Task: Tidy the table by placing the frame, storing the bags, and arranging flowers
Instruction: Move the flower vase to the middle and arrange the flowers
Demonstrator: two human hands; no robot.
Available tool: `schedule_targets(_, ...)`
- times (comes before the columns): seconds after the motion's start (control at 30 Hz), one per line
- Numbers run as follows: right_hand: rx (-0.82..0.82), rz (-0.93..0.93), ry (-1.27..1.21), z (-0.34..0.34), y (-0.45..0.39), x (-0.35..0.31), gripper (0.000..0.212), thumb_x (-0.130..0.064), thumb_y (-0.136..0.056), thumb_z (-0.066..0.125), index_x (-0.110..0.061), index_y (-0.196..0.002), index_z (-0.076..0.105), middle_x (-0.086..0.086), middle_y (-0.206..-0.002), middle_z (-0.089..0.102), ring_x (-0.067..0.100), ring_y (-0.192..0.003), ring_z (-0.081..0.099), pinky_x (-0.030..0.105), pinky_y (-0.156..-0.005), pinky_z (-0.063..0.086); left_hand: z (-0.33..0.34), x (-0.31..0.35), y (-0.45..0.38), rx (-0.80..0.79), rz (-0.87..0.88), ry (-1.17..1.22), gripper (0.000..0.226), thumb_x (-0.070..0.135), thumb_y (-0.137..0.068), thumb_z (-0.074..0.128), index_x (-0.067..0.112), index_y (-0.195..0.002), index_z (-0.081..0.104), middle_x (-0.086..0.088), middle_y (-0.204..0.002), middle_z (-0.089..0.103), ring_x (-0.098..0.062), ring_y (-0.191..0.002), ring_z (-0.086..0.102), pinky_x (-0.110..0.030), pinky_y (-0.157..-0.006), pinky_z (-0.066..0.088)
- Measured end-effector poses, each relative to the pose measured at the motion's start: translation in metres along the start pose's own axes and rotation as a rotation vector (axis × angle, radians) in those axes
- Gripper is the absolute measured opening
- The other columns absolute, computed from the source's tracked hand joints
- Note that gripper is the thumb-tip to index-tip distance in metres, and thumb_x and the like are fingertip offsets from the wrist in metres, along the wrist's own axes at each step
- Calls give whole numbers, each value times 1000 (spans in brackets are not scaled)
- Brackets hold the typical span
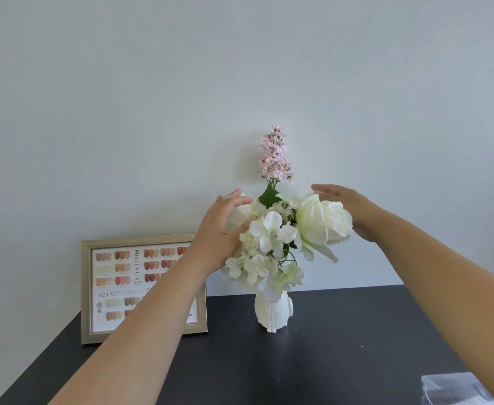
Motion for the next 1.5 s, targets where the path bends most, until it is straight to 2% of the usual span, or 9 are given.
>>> schedule_targets(0.1,185,-107,-116,-17,33,-19,29,-47,-91,50,-39,-115,65,-11,-122,61,12,-104,59,27,-79,45,-16,1,17,53,3,68,36,55,-96,47,42,-127,58,23,-148,39,10,-137,31,-29,-115,26)
schedule_targets(0.2,163,-396,-75,-9,72,-34,37,-50,-81,56,-37,-116,61,-11,-122,60,12,-105,58,27,-85,46,-25,16,39,51,68,177,44,63,-95,38,43,-129,57,25,-144,45,9,-136,34,-12,-106,28)
schedule_targets(0.37,239,-789,523,25,114,-40,64,-31,-70,83,-25,-125,51,0,-127,48,15,-119,50,24,-93,43,-3,49,79,-6,310,-48,75,68,-81,62,41,-145,34,24,-147,36,-6,-139,36,-16,-107,30)
schedule_targets(0.5,289,-747,528,31,113,-30,58,-13,-73,82,-25,-122,56,-4,-122,49,7,-110,53,17,-86,45,12,58,83,69,403,-291,65,52,-82,70,38,-139,40,10,-144,37,-8,-131,42,-28,-99,44)
schedule_targets(0.67,274,-622,466,25,102,-38,43,-21,-80,75,-34,-117,60,-9,-114,53,-4,-101,51,5,-83,36,-1,52,70,205,339,-329,34,48,-86,62,33,-117,61,9,-127,45,1,-108,47,0,-81,32)
schedule_targets(0.8,162,-438,496,31,79,-42,33,-28,-81,73,-42,-109,63,-16,-109,54,-8,-99,50,1,-75,35,-5,46,61,244,266,-273,28,41,-85,67,30,-110,66,8,-119,50,0,-106,48,1,-84,29)
schedule_targets(1.0,-4,-345,656,62,62,-30,28,-24,-81,72,-36,-105,67,-10,-110,57,11,-101,53,21,-83,40,-4,41,58,298,226,-202,28,20,-81,78,27,-106,69,9,-111,56,-2,-97,52,-2,-79,35)
schedule_targets(1.3,42,-319,572,47,64,-20,24,-17,-81,71,-34,-98,69,-15,-105,62,5,-94,55,13,-75,38,2,33,49,281,152,-242,21,25,-85,74,30,-104,71,15,-107,65,-9,-96,61,-21,-74,49)
schedule_targets(1.5,8,-236,449,34,57,-7,25,-16,-83,69,-39,-93,70,-28,-72,57,2,-65,50,21,-67,45,28,22,33,137,59,-411,30,36,-88,66,32,-118,70,11,-112,68,-16,-104,57,-27,-80,42)
Point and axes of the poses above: each hand's wrist, its own y-axis away from the middle knuckle, its own z-axis out of the palm, x = y × z, the point moved 8 cm from there along -y, towards the middle knuckle
